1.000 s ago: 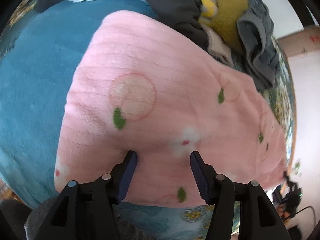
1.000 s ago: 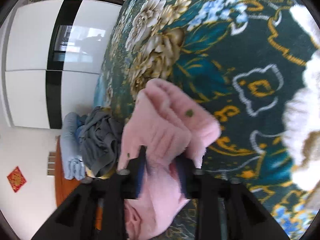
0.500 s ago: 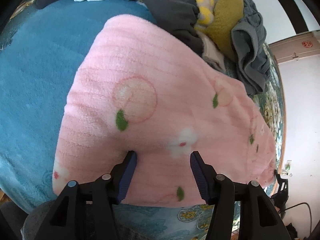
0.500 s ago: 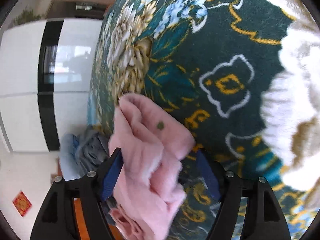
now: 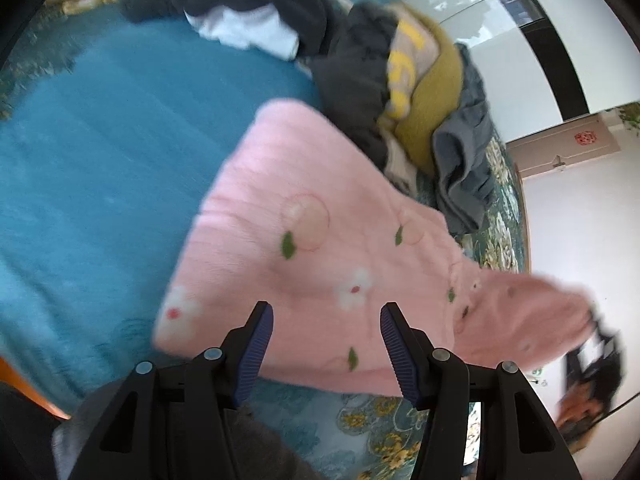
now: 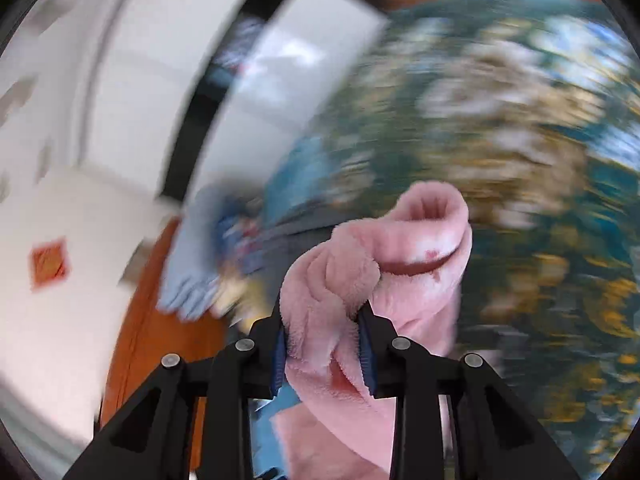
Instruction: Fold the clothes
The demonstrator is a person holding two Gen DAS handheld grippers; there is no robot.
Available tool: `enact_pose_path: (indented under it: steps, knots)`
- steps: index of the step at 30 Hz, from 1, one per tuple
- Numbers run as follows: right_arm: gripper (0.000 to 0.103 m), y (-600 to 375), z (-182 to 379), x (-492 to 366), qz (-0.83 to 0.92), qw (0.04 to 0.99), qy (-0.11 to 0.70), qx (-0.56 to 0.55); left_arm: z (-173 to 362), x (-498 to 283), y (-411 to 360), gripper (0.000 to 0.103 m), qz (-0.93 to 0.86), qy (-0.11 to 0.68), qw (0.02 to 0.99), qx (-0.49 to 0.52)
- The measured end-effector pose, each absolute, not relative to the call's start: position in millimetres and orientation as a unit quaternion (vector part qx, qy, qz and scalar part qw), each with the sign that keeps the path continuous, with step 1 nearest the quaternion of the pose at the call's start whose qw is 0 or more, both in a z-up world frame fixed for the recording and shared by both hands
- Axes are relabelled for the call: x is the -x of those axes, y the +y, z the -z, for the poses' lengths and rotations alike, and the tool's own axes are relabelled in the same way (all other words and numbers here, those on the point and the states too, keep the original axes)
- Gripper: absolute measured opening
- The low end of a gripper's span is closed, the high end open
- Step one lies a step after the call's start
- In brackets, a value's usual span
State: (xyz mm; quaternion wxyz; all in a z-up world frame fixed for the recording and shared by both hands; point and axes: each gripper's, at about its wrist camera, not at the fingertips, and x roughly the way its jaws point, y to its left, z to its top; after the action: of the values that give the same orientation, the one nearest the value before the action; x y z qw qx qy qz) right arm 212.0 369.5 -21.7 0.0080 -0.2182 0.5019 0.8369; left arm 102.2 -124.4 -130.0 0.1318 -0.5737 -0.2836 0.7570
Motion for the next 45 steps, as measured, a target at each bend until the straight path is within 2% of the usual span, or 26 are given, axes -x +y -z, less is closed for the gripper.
enact_pose_path:
  steps: [4,7,17,20,21,26,34,42,44,45]
  knots:
    - [0.031,286.7,-15.2,-157.7,-0.853,-0.093,0.46,0.228,119.5,-93.9,-115.5,0.06,-0.771,-0.303,0.135,0.544]
    - [0.031,219.5,-16.7,-122.2,-0.854,-0.15,0.42,0.269,107.4,-99.7,-129.9,0.06,-0.777,-0.33,0.136,0.518]
    - [0.032,42.2,95.4,-59.2,-0.801,-0.238,0.288,0.469,98.7,-129.0,-189.6,0.06,-0.761,-0.417,0.108,0.486]
    - [0.042,20.2,121.4,-50.6,-0.778,-0.26,0.265,0.506,103.0,-126.4,-193.5,0.06,-0.76,-0.416,0.093,0.49]
    - [0.045,18.4,125.2,-48.1,-0.772,-0.271,0.266,0.51,105.6,-125.4,-194.6,0.06,-0.758,-0.416,0.087,0.494]
    - [0.048,41.0,126.0,-38.8,-0.76,-0.3,0.297,0.495,123.9,-112.0,-183.5,0.06,-0.752,-0.389,0.07,0.527]
    - [0.05,168.2,120.9,-62.2,-0.798,-0.208,0.334,0.457,149.0,-78.8,-149.7,0.06,-0.758,-0.348,0.056,0.549]
    - [0.05,237.2,159.4,-97.1,-0.778,-0.13,0.377,0.485,159.6,-53.0,-131.1,0.06,-0.765,-0.329,0.052,0.551]
    - [0.053,250.9,169.6,-105.3,-0.771,-0.114,0.385,0.494,158.3,-53.4,-123.8,0.06,-0.77,-0.311,0.059,0.554]
    - [0.06,253.0,174.0,-107.6,-0.768,-0.11,0.385,0.499,157.5,-54.2,-119.5,0.06,-0.775,-0.291,0.057,0.558]
